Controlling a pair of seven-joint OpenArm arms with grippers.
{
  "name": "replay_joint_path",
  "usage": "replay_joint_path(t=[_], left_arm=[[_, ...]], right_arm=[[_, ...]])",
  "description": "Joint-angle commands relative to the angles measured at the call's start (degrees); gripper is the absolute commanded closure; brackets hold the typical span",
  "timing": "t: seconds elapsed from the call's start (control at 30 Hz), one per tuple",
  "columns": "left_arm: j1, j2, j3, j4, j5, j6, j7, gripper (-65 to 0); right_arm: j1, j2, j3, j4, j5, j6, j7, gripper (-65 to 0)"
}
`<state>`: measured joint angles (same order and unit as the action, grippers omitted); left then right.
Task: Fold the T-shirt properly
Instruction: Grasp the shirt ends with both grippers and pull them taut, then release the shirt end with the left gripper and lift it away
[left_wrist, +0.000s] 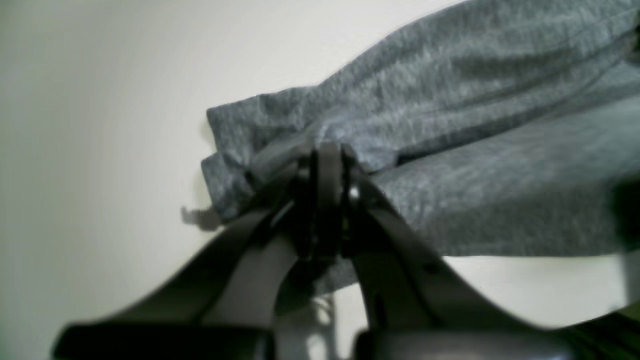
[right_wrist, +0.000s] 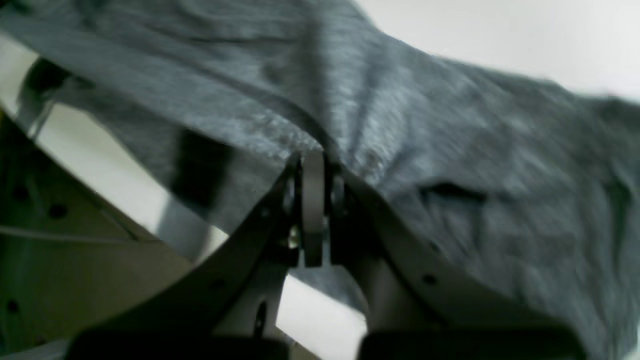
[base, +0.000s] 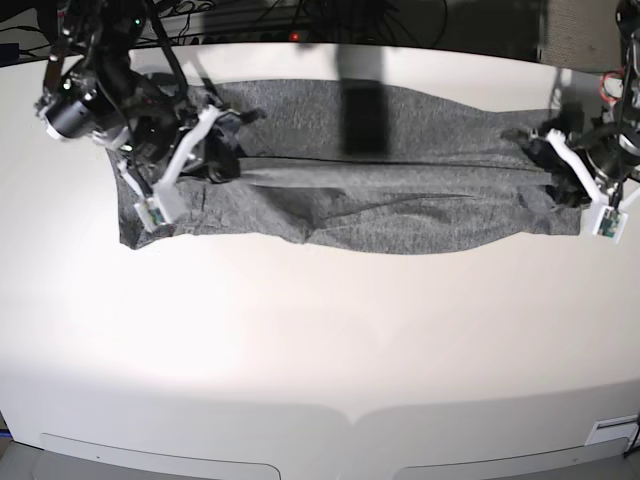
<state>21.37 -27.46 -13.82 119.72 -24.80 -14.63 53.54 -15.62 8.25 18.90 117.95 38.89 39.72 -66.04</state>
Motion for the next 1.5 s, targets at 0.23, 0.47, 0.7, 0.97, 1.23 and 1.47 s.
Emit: replay_joint_path(t=[0.23, 0.47, 0.7, 0.97, 1.23, 1.47], left_arm=[[1.81, -0.79, -0.50, 1.68, 1.42, 1.14, -2.78, 0.0], [1.90, -0.61, -0.50, 1.66, 1.42, 1.11, -2.69, 0.0], [4.70, 3.02, -0.48, 1.66, 2.58, 1.09, -5.49, 0.0], [4.66, 4.74, -0.48, 1.66, 7.43, 1.11, -8.61, 0.0], [4.66, 4.74, -0.48, 1.66, 7.45, 1.11, -8.57, -22.6], [4.61, 4.76, -0.48, 1.66, 7.43, 1.14, -8.68, -24.7]], right_arm=[[-2.71, 0.33, 9.99, 1.51, 5.27, 0.28, 0.87, 0.0], [-3.56, 0.28, 11.47, 1.51, 5.27, 0.28, 1.53, 0.0], [-3.61, 0.28, 11.47, 1.51, 6.19, 0.28, 1.44, 0.0], [-3.58, 0.15, 11.47, 1.51, 11.26, 0.28, -0.09, 0.0], [-3.58, 0.15, 11.47, 1.51, 11.26, 0.28, -0.09, -11.1], [-3.58, 0.15, 11.47, 1.51, 11.52, 0.28, 0.02, -13.7]])
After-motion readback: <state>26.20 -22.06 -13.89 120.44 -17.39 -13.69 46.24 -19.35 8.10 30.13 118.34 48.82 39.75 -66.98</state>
